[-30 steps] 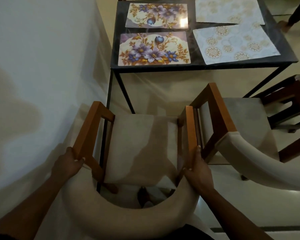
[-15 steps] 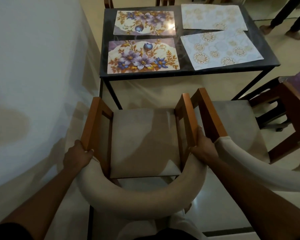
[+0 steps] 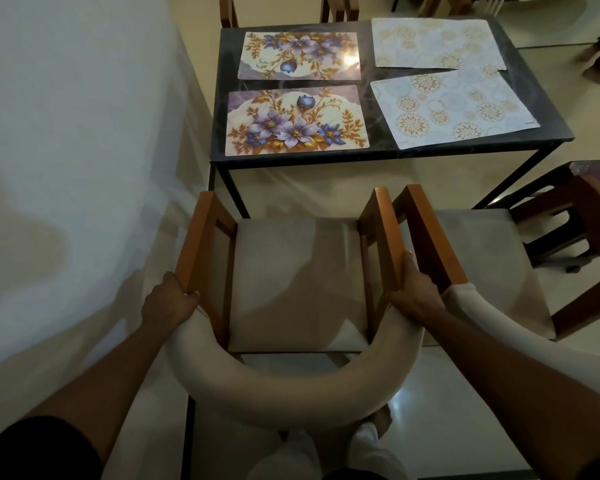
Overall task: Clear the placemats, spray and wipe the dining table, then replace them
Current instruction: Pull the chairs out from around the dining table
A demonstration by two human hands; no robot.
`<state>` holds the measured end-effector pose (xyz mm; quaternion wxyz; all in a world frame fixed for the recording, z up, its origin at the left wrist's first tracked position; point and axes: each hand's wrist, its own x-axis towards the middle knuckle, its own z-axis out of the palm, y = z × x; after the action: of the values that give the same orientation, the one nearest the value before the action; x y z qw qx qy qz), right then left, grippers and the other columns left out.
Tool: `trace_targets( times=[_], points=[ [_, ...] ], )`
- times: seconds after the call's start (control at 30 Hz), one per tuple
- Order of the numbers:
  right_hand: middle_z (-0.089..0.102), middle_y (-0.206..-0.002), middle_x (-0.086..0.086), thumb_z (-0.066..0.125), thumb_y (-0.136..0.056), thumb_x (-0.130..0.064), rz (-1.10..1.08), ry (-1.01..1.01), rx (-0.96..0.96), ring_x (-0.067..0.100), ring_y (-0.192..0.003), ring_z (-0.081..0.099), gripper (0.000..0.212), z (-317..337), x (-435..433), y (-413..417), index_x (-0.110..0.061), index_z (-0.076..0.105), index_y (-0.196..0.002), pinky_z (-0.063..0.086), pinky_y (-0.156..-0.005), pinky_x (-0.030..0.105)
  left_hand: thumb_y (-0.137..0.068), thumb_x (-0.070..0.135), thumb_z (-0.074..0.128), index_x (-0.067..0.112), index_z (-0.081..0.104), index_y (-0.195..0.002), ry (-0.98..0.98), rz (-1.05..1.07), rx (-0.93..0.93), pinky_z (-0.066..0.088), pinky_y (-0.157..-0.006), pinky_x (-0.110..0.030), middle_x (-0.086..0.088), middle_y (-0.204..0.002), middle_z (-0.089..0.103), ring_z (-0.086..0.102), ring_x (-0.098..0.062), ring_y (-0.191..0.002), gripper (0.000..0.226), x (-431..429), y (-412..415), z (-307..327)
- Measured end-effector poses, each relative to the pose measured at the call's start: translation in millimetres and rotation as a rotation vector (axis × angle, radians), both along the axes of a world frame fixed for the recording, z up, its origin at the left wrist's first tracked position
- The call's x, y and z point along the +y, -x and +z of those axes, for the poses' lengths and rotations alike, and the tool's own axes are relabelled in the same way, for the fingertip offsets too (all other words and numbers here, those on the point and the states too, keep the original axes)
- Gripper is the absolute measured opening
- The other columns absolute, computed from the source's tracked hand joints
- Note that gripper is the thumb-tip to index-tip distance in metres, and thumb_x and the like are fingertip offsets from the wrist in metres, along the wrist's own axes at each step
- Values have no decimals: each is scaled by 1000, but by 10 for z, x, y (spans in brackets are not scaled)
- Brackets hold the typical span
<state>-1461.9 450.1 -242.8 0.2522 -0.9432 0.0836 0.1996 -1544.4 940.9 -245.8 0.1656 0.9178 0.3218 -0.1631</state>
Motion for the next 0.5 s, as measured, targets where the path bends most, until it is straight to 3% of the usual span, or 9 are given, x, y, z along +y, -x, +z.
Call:
trace_targets(
  times=[0.1, 0.3, 0.5],
  points=[
    [61, -132, 13, 74, -88, -19, 6, -7, 28, 20, -93, 61, 112, -10, -25, -8, -32, -7, -165, 61, -80, 42, -92, 42, 73, 5, 47, -116, 14, 5, -7, 57, -83, -48, -22, -110, 66, 68, -44, -100, 51, -20, 21, 17],
    [64, -124, 12, 67, -96, -30, 4, 1, 13, 22, -90, 66, 98, 29, 10, 28, -30, -4, -164, 63, -78, 46, -92, 44, 72, 3, 47, -121, 15, 6, -12, 56, -84, -47, -22, -113, 67, 68, -44, -103, 56, -52, 54, 29],
    [63, -126, 10, 70, -93, -30, -23, 64, -71, 26, -100, 69, 91, 26, 49, 205, -30, 11, -162, 63, -80, 48, -94, 39, 70, 2, 46, -117, -17, 15, -31, 55, -79, -46, -23, -107, 67, 69, -44, -97, 49, -108, 58, 36]
  ],
)
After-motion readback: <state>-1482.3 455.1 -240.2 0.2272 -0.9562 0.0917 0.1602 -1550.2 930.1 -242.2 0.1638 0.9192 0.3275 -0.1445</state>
